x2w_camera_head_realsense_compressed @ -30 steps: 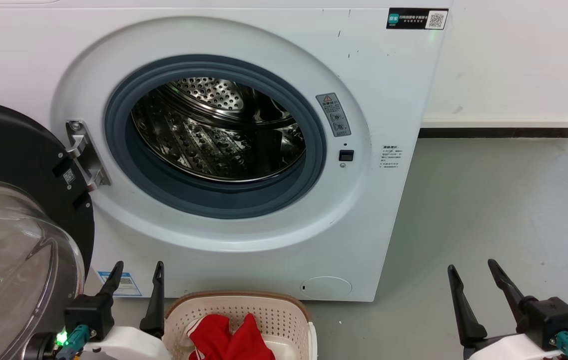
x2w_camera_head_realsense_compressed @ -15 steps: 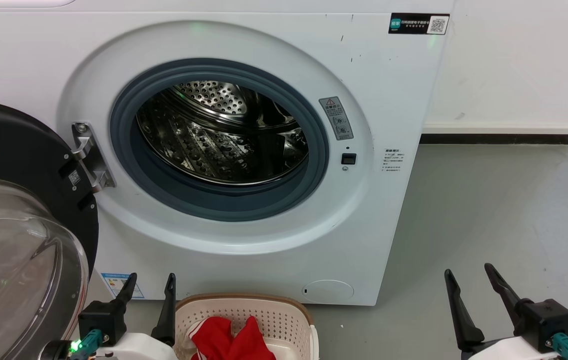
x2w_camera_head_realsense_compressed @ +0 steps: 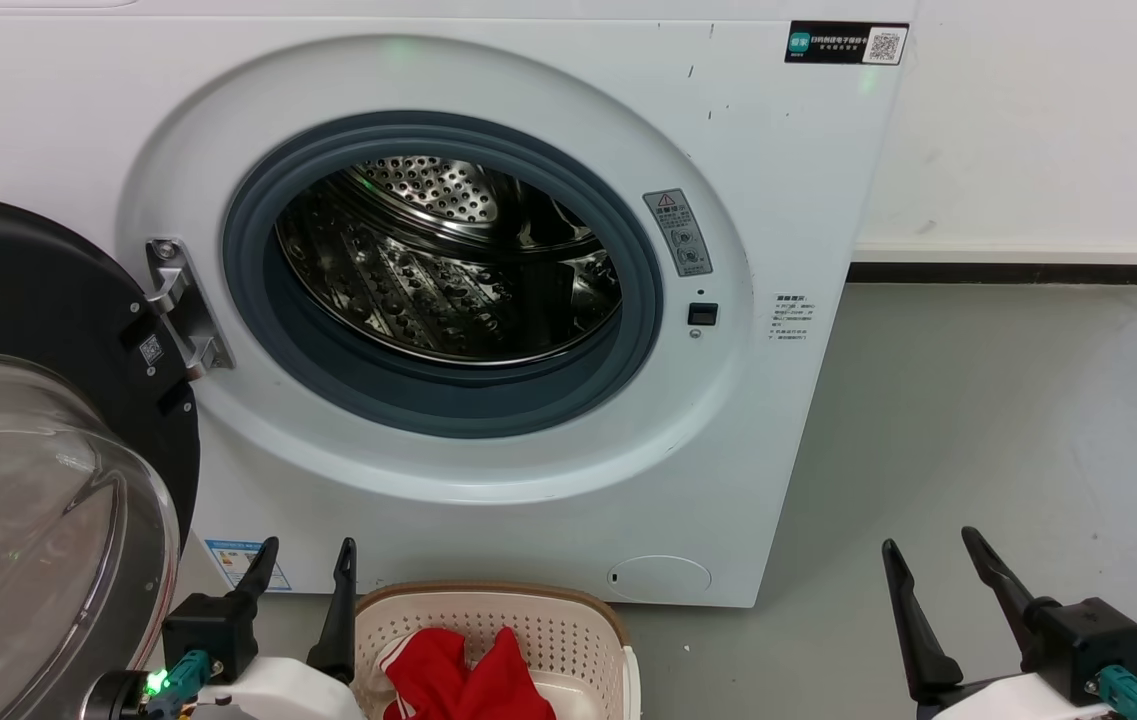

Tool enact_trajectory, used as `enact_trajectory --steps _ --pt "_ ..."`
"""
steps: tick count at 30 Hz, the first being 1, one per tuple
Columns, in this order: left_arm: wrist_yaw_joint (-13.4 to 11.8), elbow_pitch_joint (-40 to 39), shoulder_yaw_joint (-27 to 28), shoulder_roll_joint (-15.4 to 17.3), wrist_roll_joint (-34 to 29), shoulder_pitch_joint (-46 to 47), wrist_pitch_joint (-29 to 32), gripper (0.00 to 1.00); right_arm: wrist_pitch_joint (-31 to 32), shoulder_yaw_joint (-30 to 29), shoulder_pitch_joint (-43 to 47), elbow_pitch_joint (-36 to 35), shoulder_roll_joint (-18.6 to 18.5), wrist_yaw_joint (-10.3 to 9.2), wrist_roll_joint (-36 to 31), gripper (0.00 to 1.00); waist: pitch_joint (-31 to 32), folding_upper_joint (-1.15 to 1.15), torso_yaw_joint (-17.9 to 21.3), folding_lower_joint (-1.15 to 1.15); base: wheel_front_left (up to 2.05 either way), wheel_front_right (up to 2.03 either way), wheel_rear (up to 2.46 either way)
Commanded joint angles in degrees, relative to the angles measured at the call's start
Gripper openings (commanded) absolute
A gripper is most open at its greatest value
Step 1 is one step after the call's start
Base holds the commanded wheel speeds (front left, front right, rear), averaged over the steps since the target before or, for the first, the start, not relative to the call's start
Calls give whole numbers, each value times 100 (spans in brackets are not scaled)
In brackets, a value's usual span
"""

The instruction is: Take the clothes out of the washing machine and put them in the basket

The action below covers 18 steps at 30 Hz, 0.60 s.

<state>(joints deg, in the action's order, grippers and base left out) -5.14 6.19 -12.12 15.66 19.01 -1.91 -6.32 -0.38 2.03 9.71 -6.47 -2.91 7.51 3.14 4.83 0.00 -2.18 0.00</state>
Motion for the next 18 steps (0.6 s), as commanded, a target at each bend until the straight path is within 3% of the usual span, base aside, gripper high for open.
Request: enact_trajectory --steps 1,2,3,6,18 --pt "-20 15 0 12 23 76 -40 100 -2 13 9 8 6 -4 16 100 -5 0 -6 0 0 0 0" --pt "-22 15 0 16 23 86 -46 100 -8 16 6 13 6 -4 27 100 -10 0 -12 0 0 0 0" --pt "-7 9 -5 2 3 16 -18 0 -5 17 0 13 0 0 15 0 -11 0 -11 0 0 0 0" --pt "21 102 20 -47 135 -13 16 0 -33 55 37 82 0 1 161 0 -19 0 -8 0 0 0 0" --pt "224 223 326 -246 1318 139 229 0 7 4 -270 416 -104 1 1745 0 -65 0 13 0 0 0 0"
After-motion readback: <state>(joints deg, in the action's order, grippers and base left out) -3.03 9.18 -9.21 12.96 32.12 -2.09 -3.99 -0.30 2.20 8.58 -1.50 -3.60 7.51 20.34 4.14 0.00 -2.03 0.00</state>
